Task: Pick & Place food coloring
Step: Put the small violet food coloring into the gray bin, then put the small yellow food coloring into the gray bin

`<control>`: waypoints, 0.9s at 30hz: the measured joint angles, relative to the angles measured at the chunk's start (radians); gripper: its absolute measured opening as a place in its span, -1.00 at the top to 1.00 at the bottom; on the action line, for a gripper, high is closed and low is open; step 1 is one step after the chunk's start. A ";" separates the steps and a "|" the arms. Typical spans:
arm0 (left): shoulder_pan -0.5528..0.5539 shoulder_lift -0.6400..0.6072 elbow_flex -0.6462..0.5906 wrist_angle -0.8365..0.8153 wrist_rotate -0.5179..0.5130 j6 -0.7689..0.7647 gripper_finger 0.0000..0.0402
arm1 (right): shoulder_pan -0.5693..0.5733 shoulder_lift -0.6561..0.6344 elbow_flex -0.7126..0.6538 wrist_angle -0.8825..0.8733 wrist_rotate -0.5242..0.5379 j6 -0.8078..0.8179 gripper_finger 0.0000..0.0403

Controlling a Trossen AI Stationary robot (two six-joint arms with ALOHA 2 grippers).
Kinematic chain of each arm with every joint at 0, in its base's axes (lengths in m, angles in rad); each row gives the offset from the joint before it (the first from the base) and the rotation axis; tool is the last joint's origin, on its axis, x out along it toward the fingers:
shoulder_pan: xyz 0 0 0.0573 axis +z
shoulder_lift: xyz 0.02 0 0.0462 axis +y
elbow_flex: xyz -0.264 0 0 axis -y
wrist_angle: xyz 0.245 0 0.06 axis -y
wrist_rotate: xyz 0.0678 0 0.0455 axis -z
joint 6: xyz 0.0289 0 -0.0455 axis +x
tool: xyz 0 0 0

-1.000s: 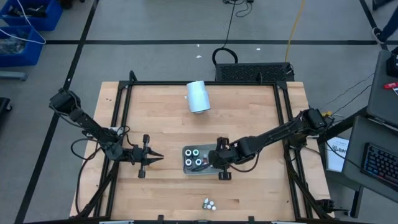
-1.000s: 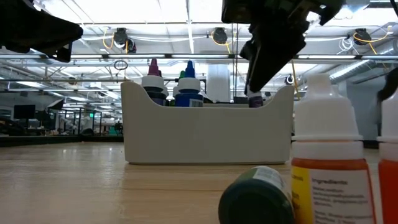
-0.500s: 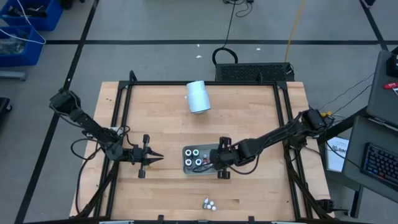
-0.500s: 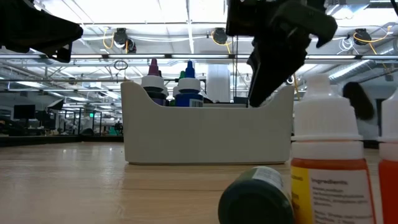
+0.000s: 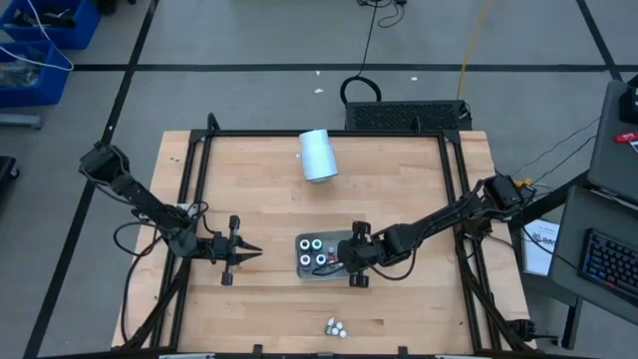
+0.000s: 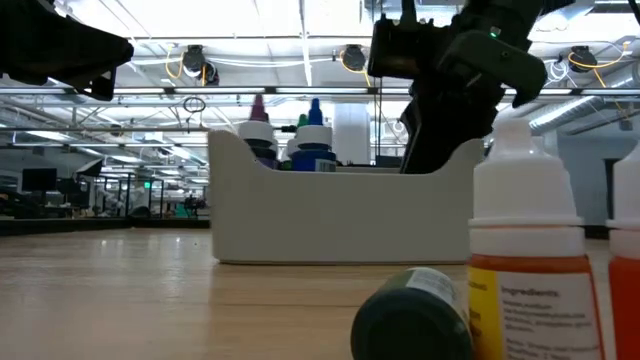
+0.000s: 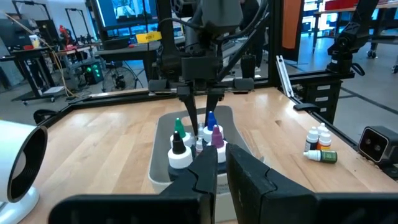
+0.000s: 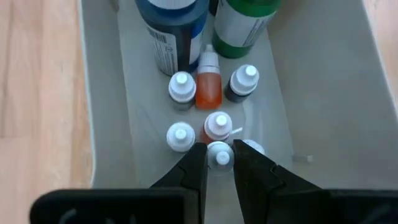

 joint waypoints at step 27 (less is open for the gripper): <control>0.000 0.000 0.000 0.000 0.000 0.000 0.79 | 0.000 0.000 -0.011 0.008 -0.031 -0.028 0.47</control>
